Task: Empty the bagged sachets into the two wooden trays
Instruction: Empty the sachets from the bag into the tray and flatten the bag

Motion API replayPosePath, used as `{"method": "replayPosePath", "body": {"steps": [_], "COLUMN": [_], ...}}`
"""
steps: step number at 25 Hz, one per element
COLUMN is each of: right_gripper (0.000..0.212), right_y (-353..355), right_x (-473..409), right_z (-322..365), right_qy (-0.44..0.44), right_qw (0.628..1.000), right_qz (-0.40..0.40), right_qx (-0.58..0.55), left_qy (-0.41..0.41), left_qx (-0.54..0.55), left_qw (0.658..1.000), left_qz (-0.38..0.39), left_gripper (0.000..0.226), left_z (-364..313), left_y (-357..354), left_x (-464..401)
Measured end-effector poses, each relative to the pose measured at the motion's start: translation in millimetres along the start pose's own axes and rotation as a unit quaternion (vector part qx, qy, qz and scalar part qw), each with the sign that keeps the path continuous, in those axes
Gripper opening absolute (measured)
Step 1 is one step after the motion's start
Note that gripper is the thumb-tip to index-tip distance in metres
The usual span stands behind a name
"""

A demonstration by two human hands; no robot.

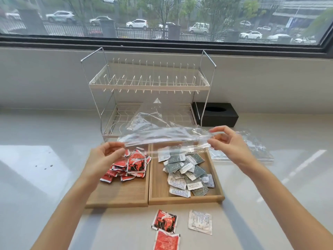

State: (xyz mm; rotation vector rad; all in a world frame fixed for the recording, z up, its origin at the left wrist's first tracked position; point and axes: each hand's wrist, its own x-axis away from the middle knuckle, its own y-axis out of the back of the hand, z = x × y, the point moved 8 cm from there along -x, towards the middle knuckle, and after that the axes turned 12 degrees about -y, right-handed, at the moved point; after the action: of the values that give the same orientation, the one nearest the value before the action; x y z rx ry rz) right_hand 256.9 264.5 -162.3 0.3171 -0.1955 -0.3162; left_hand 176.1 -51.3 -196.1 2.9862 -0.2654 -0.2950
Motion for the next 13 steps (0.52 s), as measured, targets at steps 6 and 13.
{"method": "replayPosePath", "body": {"steps": [6,13], "right_gripper": [0.037,0.036], "right_y": [-39,-51], "right_x": [1,3], "right_z": [-114,-137], "right_qy": [-0.172,-0.242], "right_qw": [0.983,0.963], "right_qz": [0.053,0.102], "right_qx": [0.028,0.059], "left_qy": [0.155,0.206], "left_qx": [-0.069,-0.077], "left_qw": [0.984,0.970], "left_qz": [0.058,0.105], "left_gripper": [0.015,0.041], "left_z": [100,115], "left_y": [-9,-10], "left_x": [44,55]}}
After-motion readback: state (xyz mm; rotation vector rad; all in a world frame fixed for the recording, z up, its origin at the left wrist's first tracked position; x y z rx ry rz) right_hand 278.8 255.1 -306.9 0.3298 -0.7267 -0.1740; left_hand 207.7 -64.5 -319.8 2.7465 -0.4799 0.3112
